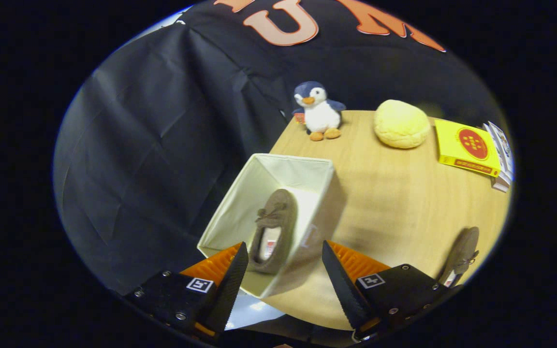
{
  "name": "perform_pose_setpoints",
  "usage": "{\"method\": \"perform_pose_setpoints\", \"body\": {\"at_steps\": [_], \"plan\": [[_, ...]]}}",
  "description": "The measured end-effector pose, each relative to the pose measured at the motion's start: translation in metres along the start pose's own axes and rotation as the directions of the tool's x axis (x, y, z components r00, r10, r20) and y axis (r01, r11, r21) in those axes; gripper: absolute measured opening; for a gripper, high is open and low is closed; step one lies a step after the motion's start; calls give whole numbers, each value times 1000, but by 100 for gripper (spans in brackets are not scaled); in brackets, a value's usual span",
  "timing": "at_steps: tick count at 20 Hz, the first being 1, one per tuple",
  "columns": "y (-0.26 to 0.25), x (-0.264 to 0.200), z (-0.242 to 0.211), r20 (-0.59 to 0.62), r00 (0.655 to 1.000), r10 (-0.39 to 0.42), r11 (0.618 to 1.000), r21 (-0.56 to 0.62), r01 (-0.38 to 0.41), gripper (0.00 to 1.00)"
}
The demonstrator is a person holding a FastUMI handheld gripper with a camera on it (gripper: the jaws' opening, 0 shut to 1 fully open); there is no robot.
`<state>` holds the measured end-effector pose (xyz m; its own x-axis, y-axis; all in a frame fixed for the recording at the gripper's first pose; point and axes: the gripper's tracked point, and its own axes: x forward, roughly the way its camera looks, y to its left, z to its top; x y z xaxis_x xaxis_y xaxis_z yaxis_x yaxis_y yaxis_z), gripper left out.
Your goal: Open the storage box then place both shoes into the box .Put the left shoe in first, then the right shoe, with the right side of both shoes facing outward in a uniform manner.
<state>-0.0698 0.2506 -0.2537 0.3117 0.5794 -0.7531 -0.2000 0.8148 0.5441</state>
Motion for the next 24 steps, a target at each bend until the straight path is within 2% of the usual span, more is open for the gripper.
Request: {"method": "perform_pose_setpoints", "body": {"at_steps": [6,10,15,19,24], "plan": [[-110,-43,-37,20,985,-169,984,64,167,94],[-178,-66,-68,-1,956,-293,951,104,292,94],[-238,-91,-102,0,920,-393,912,128,390,94],[-284,-95,-131,-39,891,-452,882,126,453,88],[-317,-74,-145,-54,879,-473,870,127,476,71]]}}
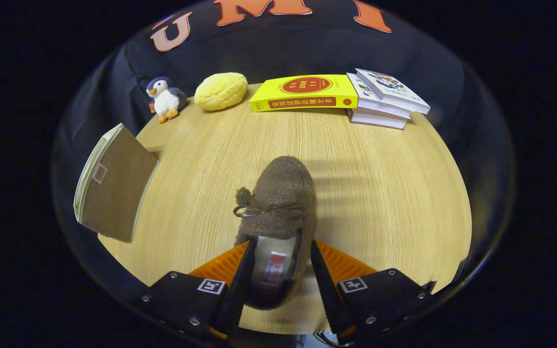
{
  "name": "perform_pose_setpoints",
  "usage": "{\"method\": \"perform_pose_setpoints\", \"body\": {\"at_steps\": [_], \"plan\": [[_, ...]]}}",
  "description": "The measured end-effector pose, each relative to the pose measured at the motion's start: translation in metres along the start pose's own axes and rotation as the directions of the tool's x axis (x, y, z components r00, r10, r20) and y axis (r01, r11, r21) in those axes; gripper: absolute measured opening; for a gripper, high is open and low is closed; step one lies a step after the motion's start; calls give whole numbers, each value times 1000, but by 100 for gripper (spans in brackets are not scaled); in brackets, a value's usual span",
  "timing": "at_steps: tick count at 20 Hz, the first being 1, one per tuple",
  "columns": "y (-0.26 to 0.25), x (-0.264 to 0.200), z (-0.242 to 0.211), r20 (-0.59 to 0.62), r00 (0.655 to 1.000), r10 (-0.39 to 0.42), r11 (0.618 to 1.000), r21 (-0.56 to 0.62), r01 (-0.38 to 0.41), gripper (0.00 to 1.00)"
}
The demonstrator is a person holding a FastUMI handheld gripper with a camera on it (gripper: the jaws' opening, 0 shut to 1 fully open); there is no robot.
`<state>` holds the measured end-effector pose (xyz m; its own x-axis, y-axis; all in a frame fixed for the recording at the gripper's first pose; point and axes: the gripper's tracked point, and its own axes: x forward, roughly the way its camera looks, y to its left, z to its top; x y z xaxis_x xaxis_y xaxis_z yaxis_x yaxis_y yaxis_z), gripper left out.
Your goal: Open the storage box then place both shoes into the box .Put the left shoe in first, then the right shoe, with the right side of both shoes facing outward in a uniform manner.
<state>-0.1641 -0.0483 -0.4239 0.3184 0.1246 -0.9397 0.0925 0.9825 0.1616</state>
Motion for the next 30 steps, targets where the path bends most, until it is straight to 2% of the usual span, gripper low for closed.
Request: {"method": "perform_pose_setpoints", "body": {"at_steps": [1,4,7,10,11,12,14,19,24,30], "plan": [[-4,8,3,16,1000,-15,1000,6,15,68],[-18,27,10,62,995,-72,997,25,70,46],[-19,36,9,77,993,-89,996,17,88,35],[-22,40,12,84,989,-122,992,-2,123,17],[-24,40,13,83,988,-133,991,2,133,14],[-20,39,13,74,990,-121,993,12,121,8],[-11,28,17,72,992,-103,994,35,101,4],[21,-8,55,126,987,-104,994,56,98,4],[73,-41,90,169,982,-90,994,68,80,4],[152,-68,124,195,981,-19,999,39,12,4]]}}
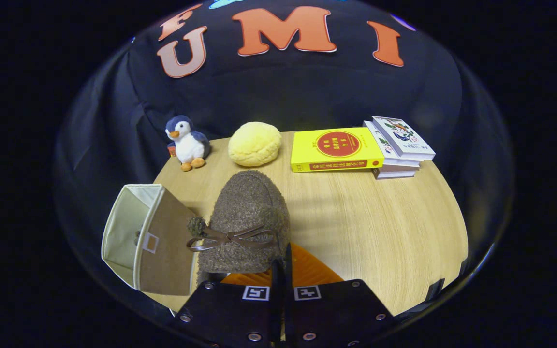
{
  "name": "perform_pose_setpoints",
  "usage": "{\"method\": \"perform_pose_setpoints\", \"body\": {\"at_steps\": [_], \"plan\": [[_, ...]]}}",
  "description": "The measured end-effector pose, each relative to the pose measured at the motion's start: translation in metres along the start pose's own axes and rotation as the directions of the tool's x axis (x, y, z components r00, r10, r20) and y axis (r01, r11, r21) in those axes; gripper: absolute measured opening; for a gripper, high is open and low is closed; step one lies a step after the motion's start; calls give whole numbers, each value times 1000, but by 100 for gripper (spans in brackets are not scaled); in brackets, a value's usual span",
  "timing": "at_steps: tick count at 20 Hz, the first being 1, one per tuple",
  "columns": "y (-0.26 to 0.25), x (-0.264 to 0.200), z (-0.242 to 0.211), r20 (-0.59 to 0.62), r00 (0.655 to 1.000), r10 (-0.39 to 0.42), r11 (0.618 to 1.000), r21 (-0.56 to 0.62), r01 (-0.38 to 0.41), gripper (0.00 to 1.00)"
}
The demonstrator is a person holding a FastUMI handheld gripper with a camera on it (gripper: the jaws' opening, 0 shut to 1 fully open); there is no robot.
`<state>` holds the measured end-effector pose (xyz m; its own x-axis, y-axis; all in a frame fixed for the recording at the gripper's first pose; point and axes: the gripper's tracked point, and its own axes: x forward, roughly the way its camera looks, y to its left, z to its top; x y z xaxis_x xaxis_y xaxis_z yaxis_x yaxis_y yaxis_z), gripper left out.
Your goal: Open the storage box then place both shoes into the box .Put the left shoe in first, then the right shoe, with the right side of both shoes facing outward in a uniform manner.
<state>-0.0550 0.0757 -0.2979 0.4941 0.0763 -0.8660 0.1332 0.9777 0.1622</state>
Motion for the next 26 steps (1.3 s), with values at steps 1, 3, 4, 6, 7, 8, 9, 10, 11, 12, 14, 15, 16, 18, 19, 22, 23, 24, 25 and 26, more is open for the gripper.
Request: {"method": "perform_pose_setpoints", "body": {"at_steps": [1,3,4,6,7,8,9,10,11,12,14,15,16,18,19,22,23,24,25,26], "plan": [[13,-2,6,5,1000,9,1000,-9,-9,4],[42,-4,13,1,1000,29,999,-20,-29,4],[57,-4,14,-6,999,40,999,-24,-40,4],[87,-5,17,-25,998,63,998,-29,-64,4],[103,-5,19,-28,997,77,996,-35,-78,4],[118,-4,22,-30,995,93,995,-44,-94,4],[133,-4,24,-33,994,108,993,-50,-110,4],[149,-3,25,-41,991,126,990,-54,-128,4],[164,-4,25,-53,988,145,988,-50,-148,4],[181,-6,26,-61,984,169,984,-45,-171,4],[208,-6,28,-70,977,203,976,-60,-207,4],[220,-5,28,-74,975,210,974,-75,-215,4],[230,-3,26,-82,974,214,971,-88,-221,4],[250,0,17,-101,969,225,966,-110,-236,4],[258,3,12,-111,967,230,963,-119,-243,4],[270,11,-1,-140,966,218,962,-136,-237,4],[273,14,-5,-150,966,212,962,-141,-233,4],[275,19,-8,-153,967,202,963,-149,-224,4],[274,23,-11,-156,970,185,963,-170,-211,5],[271,26,-14,-159,974,160,962,-195,-190,5]]}}
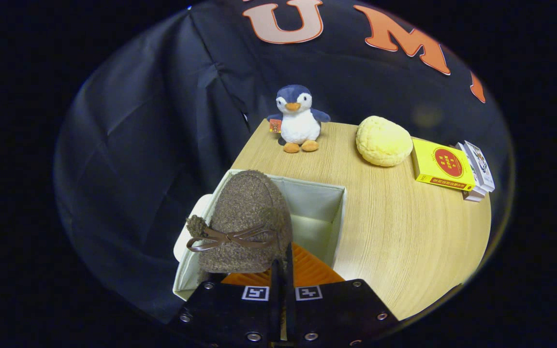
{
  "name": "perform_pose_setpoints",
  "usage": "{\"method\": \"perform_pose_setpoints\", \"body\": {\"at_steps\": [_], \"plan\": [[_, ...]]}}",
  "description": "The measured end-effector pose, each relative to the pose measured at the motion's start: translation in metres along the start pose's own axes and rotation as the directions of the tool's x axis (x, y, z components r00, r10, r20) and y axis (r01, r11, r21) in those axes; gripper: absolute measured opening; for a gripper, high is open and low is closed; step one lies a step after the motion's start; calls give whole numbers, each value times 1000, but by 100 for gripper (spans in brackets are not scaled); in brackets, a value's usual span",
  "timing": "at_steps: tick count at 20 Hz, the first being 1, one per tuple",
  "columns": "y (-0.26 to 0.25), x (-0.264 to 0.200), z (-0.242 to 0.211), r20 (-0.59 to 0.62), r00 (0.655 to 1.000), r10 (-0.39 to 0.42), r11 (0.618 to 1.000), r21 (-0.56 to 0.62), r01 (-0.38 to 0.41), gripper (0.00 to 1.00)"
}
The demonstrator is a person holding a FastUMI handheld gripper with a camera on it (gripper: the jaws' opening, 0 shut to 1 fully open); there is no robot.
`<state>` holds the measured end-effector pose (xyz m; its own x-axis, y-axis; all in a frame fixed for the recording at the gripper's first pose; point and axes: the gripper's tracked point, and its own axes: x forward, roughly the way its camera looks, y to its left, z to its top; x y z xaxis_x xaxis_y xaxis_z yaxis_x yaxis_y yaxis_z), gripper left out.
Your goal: Open the storage box then place both shoes into the box .Put the left shoe in first, then the right shoe, with the right side of both shoes facing outward in a uniform manner.
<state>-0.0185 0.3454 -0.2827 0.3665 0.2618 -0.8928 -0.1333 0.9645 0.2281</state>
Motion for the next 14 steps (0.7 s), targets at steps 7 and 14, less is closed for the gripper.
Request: {"method": "perform_pose_setpoints", "body": {"at_steps": [7,14], "plan": [[-16,-3,-8,2,998,-70,997,-43,70,23],[-49,-49,23,139,990,-27,1000,-3,28,46]]}}
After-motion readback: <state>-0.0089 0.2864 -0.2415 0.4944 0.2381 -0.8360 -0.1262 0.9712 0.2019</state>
